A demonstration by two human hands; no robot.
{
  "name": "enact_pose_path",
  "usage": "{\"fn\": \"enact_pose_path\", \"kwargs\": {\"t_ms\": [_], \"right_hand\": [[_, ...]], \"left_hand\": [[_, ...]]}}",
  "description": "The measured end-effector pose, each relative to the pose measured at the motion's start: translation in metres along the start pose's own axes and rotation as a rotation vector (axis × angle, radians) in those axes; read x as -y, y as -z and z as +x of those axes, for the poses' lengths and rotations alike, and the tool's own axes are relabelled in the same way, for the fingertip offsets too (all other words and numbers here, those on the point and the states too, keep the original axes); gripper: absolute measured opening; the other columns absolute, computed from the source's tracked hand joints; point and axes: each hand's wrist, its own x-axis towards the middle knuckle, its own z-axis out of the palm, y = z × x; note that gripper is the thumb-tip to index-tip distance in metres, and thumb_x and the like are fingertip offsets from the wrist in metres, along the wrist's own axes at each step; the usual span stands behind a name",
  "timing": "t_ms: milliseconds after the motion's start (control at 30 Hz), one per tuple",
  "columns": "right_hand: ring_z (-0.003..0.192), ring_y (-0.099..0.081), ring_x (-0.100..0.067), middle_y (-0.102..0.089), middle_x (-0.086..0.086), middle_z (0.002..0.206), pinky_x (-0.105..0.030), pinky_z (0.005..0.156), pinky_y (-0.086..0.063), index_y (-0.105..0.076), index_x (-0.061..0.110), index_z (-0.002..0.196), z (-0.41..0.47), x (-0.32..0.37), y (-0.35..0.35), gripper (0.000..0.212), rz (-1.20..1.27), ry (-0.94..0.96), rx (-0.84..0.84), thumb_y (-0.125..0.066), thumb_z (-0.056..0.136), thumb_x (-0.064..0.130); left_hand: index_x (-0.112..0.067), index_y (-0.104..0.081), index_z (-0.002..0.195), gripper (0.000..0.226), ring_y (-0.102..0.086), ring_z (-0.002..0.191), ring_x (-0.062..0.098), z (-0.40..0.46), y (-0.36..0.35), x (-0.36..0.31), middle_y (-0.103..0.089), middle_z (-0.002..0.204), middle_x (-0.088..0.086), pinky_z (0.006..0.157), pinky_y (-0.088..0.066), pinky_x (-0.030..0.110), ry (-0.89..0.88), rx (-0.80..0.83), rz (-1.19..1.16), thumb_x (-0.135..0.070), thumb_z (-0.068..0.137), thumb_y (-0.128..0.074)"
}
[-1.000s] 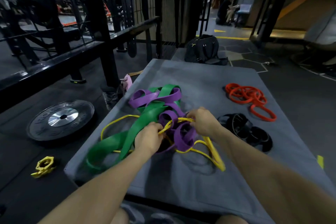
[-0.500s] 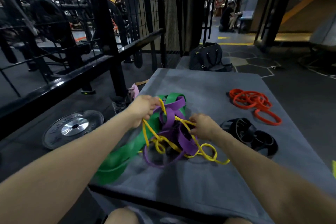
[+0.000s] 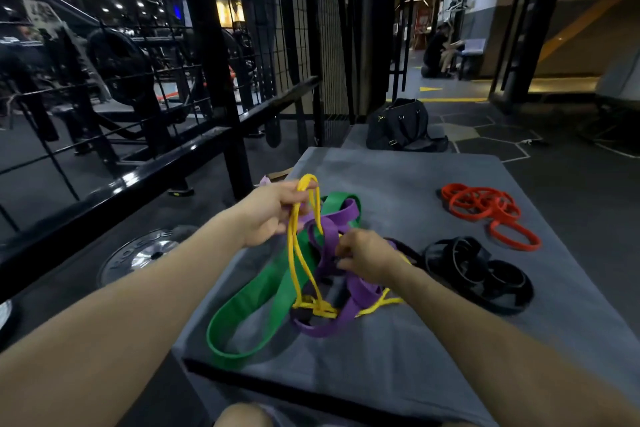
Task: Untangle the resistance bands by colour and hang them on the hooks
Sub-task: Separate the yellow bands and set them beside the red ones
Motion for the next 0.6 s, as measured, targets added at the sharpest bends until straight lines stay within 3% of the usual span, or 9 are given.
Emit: {"fn": "enact_pose_path", "kwargs": {"t_ms": [67, 133, 200, 267, 333, 367, 433, 500, 600], "right_hand": [[0.097, -0.061, -0.031, -0.067, -0.014, 0.102, -0.038, 0.08, -0.05, -0.068, 0.007, 0.099, -0.002, 0.002, -0.008, 0.022, 0.016, -0.011, 0.022, -0.066, 0.079, 0.016], [0.096, -0.061, -0.031, -0.067, -0.012, 0.099, -0.036, 0.079, -0.048, -0.067, 0.008, 0.099, -0.002, 0.005, -0.008, 0.022, 0.042, -0.041, -0.031, -0.066, 0.08, 0.019], [0.096, -0.061, -0.03, -0.065, -0.012, 0.095, -0.035, 0.08, -0.047, -0.062, 0.006, 0.105, 0.002, 0.012, -0.004, 0.029, 0.131, -0.093, -0.115, -0.067, 0.082, 0.022], [0.095, -0.061, -0.028, -0.065, -0.012, 0.099, -0.036, 0.084, -0.047, -0.053, 0.008, 0.118, 0.008, 0.022, 0.005, 0.041, 0.299, -0.105, -0.188, -0.068, 0.082, 0.022], [0.09, -0.06, -0.027, -0.062, -0.012, 0.099, -0.036, 0.083, -0.049, -0.05, 0.015, 0.121, 0.016, 0.034, 0.012, 0.044, 0.417, -0.06, -0.249, -0.069, 0.081, 0.019], [0.085, -0.058, -0.027, -0.06, -0.012, 0.096, -0.032, 0.078, -0.047, -0.055, 0.016, 0.114, 0.019, 0.039, 0.015, 0.036, 0.419, -0.024, -0.276, -0.069, 0.081, 0.019], [0.072, -0.05, -0.024, -0.056, -0.011, 0.079, -0.023, 0.062, -0.033, -0.061, 0.014, 0.083, 0.022, 0.042, 0.022, 0.006, 0.347, -0.008, -0.317, -0.063, 0.086, 0.017], [0.066, -0.047, -0.022, -0.053, -0.008, 0.067, -0.023, 0.054, -0.025, -0.055, 0.01, 0.063, 0.025, 0.037, 0.031, 0.026, 0.309, -0.06, -0.369, -0.056, 0.089, 0.013], [0.06, -0.05, -0.017, -0.058, -0.007, 0.064, -0.018, 0.048, -0.032, -0.054, 0.008, 0.06, 0.025, 0.022, 0.047, 0.028, 0.302, -0.157, -0.437, -0.052, 0.088, 0.006]], "left_hand": [[-0.041, -0.054, 0.115, 0.029, -0.058, 0.082, 0.012, -0.009, 0.005, 0.017, -0.054, 0.08, -0.006, 0.076, -0.045, 0.032, 0.085, 0.076, 0.039, -0.022, 0.098, -0.039], [-0.047, -0.046, 0.125, 0.036, -0.053, 0.075, 0.012, -0.012, 0.009, 0.028, -0.047, 0.078, -0.005, 0.074, -0.047, 0.033, 0.121, 0.113, 0.054, -0.024, 0.1, -0.035], [-0.041, -0.046, 0.129, 0.037, -0.041, 0.058, 0.008, -0.009, 0.012, 0.028, -0.038, 0.071, -0.005, 0.06, -0.045, 0.025, 0.102, 0.138, 0.035, -0.022, 0.101, -0.033], [-0.034, -0.056, 0.117, 0.033, -0.028, 0.045, 0.004, -0.005, 0.012, 0.021, -0.032, 0.066, -0.005, 0.042, -0.028, 0.014, 0.073, 0.149, 0.052, -0.018, 0.1, -0.032], [-0.024, -0.059, 0.106, 0.029, -0.024, 0.038, 0.0, -0.003, 0.008, 0.013, -0.032, 0.065, -0.005, 0.035, -0.016, 0.01, 0.062, 0.154, 0.092, -0.014, 0.1, -0.033], [-0.02, -0.058, 0.106, 0.026, -0.023, 0.037, -0.001, -0.003, 0.006, 0.01, -0.033, 0.064, -0.005, 0.034, -0.013, 0.01, 0.06, 0.156, 0.11, -0.013, 0.099, -0.035], [-0.016, -0.06, 0.098, 0.021, -0.024, 0.036, 0.0, -0.003, 0.003, 0.005, -0.036, 0.06, -0.006, 0.033, -0.012, 0.01, 0.049, 0.154, 0.142, -0.012, 0.097, -0.04], [-0.017, -0.06, 0.088, 0.014, -0.026, 0.036, 0.001, -0.003, 0.004, 0.005, -0.037, 0.056, -0.006, 0.033, -0.018, 0.012, -0.003, 0.105, 0.22, -0.01, 0.094, -0.049], [-0.016, -0.056, 0.085, 0.009, -0.04, 0.047, 0.005, 0.001, 0.01, 0.017, -0.045, 0.059, -0.002, 0.043, -0.035, 0.015, -0.083, -0.041, 0.397, -0.009, 0.087, -0.061]]}}
